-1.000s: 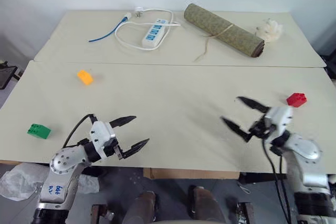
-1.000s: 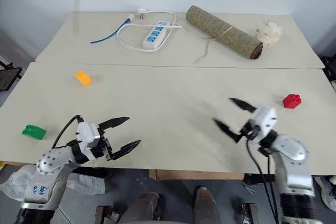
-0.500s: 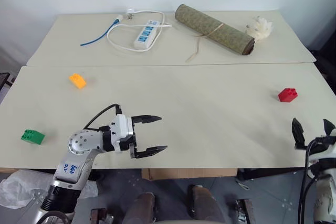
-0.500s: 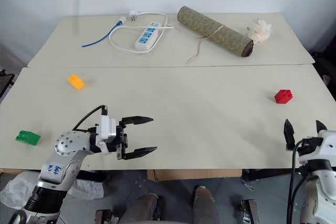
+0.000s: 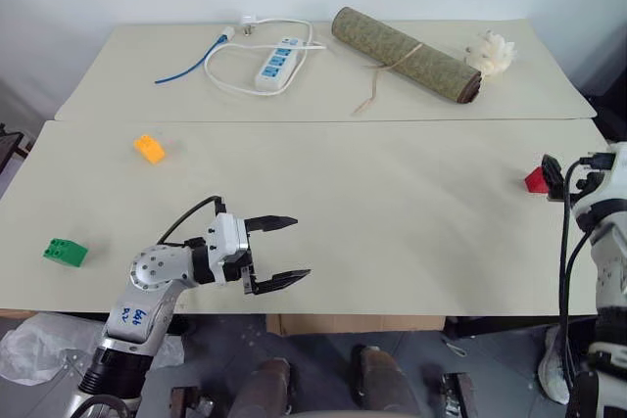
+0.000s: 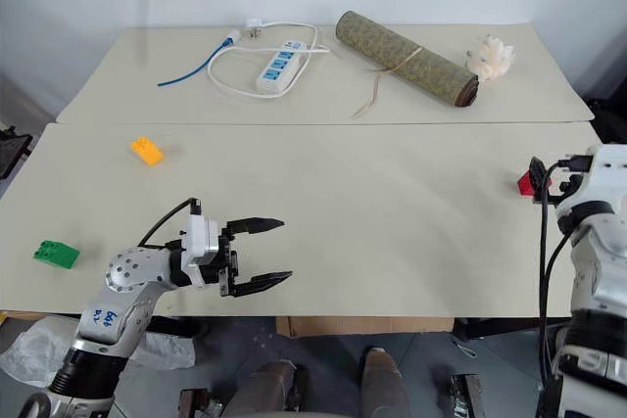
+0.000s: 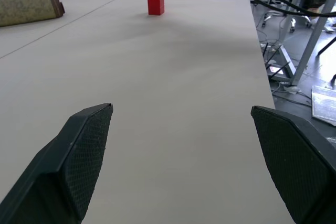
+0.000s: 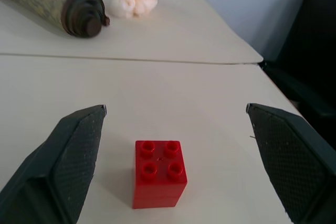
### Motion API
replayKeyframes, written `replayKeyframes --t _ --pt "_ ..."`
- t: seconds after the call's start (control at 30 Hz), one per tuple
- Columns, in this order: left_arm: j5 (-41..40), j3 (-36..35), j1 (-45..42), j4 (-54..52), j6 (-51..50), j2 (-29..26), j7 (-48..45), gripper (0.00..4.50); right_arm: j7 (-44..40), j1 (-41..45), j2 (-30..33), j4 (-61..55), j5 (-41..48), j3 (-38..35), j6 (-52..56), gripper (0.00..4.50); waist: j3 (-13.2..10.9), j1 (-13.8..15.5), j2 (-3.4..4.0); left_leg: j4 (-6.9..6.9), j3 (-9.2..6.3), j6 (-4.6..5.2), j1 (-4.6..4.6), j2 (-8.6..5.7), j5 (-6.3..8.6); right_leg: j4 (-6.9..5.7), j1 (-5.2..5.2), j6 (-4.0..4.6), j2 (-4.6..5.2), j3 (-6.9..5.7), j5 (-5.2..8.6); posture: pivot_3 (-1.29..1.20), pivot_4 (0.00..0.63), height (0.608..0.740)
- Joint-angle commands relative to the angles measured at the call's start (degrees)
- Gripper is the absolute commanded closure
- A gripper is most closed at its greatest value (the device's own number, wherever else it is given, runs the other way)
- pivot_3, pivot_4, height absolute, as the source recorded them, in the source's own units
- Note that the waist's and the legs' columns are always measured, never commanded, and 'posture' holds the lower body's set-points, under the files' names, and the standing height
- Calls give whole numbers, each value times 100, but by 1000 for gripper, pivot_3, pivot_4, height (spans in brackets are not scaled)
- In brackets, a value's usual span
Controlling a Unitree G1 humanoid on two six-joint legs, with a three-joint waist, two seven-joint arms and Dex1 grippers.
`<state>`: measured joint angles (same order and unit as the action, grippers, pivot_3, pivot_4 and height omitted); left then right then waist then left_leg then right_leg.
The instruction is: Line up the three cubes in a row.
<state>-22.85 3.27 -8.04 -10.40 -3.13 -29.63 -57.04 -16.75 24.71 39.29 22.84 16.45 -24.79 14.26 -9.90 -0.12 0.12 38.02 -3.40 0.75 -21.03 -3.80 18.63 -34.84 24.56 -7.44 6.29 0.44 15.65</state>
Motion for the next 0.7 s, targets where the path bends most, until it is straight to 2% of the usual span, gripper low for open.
replayKeyframes --t 0.03,0.13,0.2,0.3,0.47,0.57,0.63,0.7 --pt "24 -37 67 -245 53 11 98 13 -46 262 85 391 -84 73 90 0 0 0 0 0 0 0 -1 0 0 0 0 0 0 0 0 0 150 740" --pt "31 -62 81 -259 66 -12 131 13 -180 393 59 589 -99 222 215 0 0 6 0 1 0 0 -4 -3 0 -1 1 -1 3 -1 -1 0 150 740" --pt "44 -83 80 -239 82 -24 151 0 -89 420 28 647 -178 284 186 395 0 7 0 1 0 1 -5 -4 0 -1 1 -2 4 -1 -1 0 150 740" --pt "45 -88 79 -251 77 -26 171 0 -55 402 -3 616 -168 284 184 1250 0 2 0 1 -1 1 -5 -4 0 0 1 -2 3 -1 -1 0 150 740" --pt "75 -64 46 -213 105 -10 197 0 -87 206 -109 286 -133 305 331 2995 0 2 0 1 -1 1 -5 -3 0 0 1 -3 2 -1 -1 0 150 740" --pt "89 -60 61 -230 106 -9 235 0 -349 113 -121 -38 -30 333 384 3025 0 3 0 1 -2 0 -5 -1 0 -2 2 -3 1 -2 -1 0 150 740" --pt "76 -111 126 -259 97 -32 271 0 -1251 160 -48 -434 230 555 205 3025 0 -12 0 1 -1 1 -5 -3 0 0 2 -3 2 -1 -2 0 150 740" --pt "59 -170 205 -272 91 -75 285 0 -2545 209 73 -914 578 919 51 3025 -1 -60 3 1 3 1 -4 0 0 1 4 -4 -2 2 -2 0 150 740"
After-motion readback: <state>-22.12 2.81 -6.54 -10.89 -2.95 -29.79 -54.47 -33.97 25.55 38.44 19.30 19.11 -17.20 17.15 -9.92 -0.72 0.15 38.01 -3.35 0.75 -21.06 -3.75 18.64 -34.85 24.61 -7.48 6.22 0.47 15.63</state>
